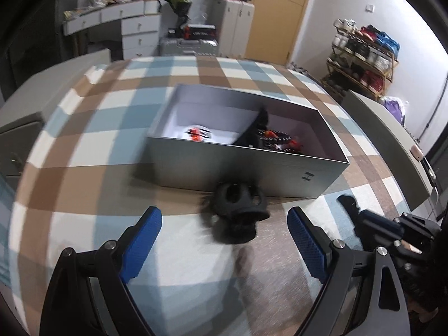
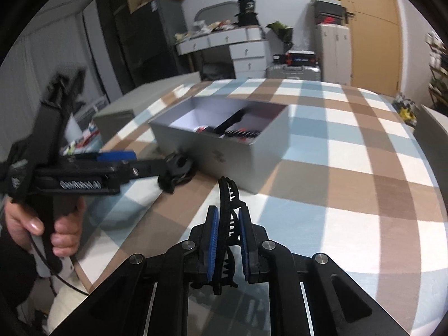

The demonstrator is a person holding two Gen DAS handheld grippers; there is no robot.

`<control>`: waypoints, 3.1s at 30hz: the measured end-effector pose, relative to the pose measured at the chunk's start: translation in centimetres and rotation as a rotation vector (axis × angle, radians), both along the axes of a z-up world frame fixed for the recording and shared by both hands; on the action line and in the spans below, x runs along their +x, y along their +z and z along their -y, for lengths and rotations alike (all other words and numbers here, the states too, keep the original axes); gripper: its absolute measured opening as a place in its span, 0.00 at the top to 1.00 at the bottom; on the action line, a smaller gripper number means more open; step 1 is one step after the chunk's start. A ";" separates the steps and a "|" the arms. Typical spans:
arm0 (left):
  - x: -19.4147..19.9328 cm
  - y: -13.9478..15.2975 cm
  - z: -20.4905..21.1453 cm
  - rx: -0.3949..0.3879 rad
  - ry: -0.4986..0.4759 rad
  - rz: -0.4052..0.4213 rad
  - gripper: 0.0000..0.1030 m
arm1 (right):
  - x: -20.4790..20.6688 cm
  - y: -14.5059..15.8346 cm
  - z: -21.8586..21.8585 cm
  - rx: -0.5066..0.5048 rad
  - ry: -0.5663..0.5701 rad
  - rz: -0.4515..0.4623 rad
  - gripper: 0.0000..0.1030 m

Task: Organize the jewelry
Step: 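Grasp the black claw clip with the left tool while the right tool holds the hair clip, then lift both clips and carry them over the grey box with both tools, then open both tools to drop the claw clip and hair clip into the box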

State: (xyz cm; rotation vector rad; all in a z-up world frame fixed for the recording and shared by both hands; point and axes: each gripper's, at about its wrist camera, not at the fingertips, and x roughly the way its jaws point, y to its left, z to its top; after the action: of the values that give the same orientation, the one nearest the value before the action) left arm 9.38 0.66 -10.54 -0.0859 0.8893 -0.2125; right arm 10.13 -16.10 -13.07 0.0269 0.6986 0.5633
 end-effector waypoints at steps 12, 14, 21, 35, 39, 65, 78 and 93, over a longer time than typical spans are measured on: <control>1.0 -1.0 0.7 -0.012 -0.061 -0.045 0.56 | 0.3 0.0 2.4 0.066 -0.032 -0.010 0.87; 1.0 -1.0 0.7 -0.024 -0.070 -0.054 0.56 | 0.1 0.0 2.5 0.067 -0.033 -0.007 0.87; -0.3 -0.5 0.8 -0.003 -0.062 -0.034 0.56 | -0.3 0.4 2.6 0.077 -0.038 -0.003 0.87; -4.2 3.3 -0.7 0.015 -0.026 0.084 0.56 | -2.1 3.4 1.4 0.162 0.006 0.025 0.87; -5.0 4.9 -1.1 0.012 -0.013 0.130 0.56 | -2.1 4.6 1.2 0.223 0.028 0.014 0.87; 0.8 8.5 -1.9 -0.052 -0.011 0.211 0.56 | 6.5 8.8 -1.2 0.308 0.034 0.039 0.86; 5.3 5.4 -0.9 -0.094 -0.060 0.147 0.56 | 11.4 5.6 -3.6 0.217 0.056 -0.010 0.86; 6.3 4.6 -0.1 -0.096 -0.102 0.100 0.53 | 12.9 3.8 -4.2 0.205 0.061 -0.016 0.81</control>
State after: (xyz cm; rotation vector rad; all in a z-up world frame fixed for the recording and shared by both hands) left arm 15.67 0.73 -5.97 -0.1184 0.7848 -0.3515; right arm 23.02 -11.95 -9.28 0.2019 0.6564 0.6926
